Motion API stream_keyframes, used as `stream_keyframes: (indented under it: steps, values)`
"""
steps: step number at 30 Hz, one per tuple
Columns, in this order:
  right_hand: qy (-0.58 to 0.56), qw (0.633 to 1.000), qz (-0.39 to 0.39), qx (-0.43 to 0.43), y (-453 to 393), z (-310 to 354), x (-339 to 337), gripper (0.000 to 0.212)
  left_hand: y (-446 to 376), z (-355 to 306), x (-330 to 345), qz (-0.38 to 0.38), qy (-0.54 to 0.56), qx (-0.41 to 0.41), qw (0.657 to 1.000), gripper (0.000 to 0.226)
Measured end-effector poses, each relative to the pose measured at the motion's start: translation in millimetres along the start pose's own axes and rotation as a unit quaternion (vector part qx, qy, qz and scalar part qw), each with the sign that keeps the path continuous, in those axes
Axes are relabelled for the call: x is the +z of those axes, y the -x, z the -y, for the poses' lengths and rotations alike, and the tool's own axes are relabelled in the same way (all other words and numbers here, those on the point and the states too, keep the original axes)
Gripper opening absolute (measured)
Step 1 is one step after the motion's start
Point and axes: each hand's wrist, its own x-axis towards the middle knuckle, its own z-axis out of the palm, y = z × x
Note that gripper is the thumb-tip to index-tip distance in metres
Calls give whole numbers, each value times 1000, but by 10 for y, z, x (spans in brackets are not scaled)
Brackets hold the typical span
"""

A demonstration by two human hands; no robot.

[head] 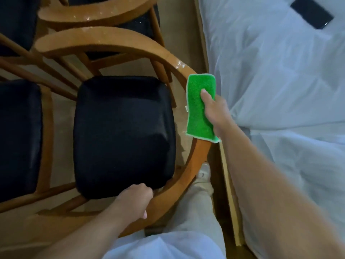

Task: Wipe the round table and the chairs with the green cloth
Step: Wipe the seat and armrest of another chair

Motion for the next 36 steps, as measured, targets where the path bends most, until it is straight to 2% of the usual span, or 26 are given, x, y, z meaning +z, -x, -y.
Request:
stream_keyframes:
  steps: [3, 4, 6, 8, 9, 11, 14, 18, 21, 25, 27, 30, 33, 36]
  values:
    - [-17, 996, 92, 14, -322, 266, -25, 32, 56, -35, -94, 32, 40, -24, 998, 46]
    - [-32, 993, 114, 20, -352, 253, -24, 33, 56, -62, -105, 11, 83, -23, 996, 45]
    - [-85, 983, 152, 52, -322, 170, -51, 35, 71, -237, -175, -78, 230, 3, 970, 39]
    - [-125, 974, 170, 87, -273, 89, -114, 39, 30, -539, -363, -161, 357, 24, 920, 33]
    - [-144, 968, 180, 103, -229, 37, -134, 41, -18, -681, -483, -198, 395, 17, 897, 38]
    - [-176, 955, 199, 135, -76, -118, -167, 49, -114, -868, -688, -264, 432, -10, 862, 47]
    - [-182, 947, 207, 166, 210, -365, -225, 56, -209, -901, -770, -305, 420, -47, 853, 39]
    - [-114, 966, 187, 135, 44, -208, -208, 51, -250, -809, -780, -271, 428, -18, 862, 40]
    - [-34, 980, 178, 86, -459, 205, -63, 36, -243, -794, -825, -246, 431, -12, 868, 47]
    - [51, 976, 198, 78, -1072, 652, 223, 32, -253, -821, -815, -254, 433, -25, 865, 41]
    - [46, 971, 216, 90, -1224, 706, 290, 36, -271, -833, -808, -256, 439, -31, 861, 34]
    - [-38, 960, 239, 138, -1148, 590, 165, 41, -264, -842, -836, -229, 439, -40, 868, 39]
    - [-103, 938, 273, 186, -802, 344, -69, 44, -235, -814, -941, -156, 443, -57, 881, 36]
    - [-84, 935, 284, 197, -517, 237, -210, 43, -198, -729, -1061, -112, 445, -46, 888, 39]
